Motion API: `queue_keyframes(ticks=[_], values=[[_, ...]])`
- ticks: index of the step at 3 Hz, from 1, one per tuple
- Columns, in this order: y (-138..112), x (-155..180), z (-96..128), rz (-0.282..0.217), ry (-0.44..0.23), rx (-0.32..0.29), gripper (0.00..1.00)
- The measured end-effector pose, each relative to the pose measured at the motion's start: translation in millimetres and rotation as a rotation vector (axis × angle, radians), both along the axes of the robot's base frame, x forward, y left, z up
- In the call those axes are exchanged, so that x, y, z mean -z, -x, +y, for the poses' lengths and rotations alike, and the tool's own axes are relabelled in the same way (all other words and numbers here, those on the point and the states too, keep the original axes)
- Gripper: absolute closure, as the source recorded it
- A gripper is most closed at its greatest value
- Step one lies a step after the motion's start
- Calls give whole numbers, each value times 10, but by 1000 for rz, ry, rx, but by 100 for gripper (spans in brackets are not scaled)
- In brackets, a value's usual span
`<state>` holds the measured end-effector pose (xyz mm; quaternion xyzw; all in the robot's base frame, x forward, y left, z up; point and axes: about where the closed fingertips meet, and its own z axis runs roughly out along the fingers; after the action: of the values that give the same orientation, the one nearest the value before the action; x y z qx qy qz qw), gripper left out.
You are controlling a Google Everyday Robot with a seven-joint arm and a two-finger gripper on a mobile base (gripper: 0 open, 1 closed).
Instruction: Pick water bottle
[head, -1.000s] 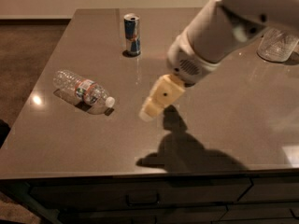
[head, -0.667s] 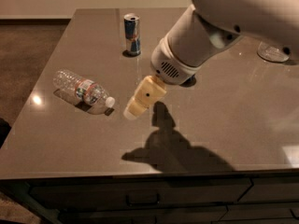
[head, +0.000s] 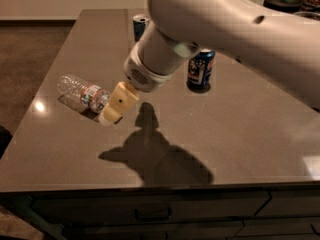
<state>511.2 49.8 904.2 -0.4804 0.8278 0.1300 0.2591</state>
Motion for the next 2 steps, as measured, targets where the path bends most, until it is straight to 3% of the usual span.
queue_keyframes(ticks=[2], values=[[-222,222,779,44,35,-42,0]])
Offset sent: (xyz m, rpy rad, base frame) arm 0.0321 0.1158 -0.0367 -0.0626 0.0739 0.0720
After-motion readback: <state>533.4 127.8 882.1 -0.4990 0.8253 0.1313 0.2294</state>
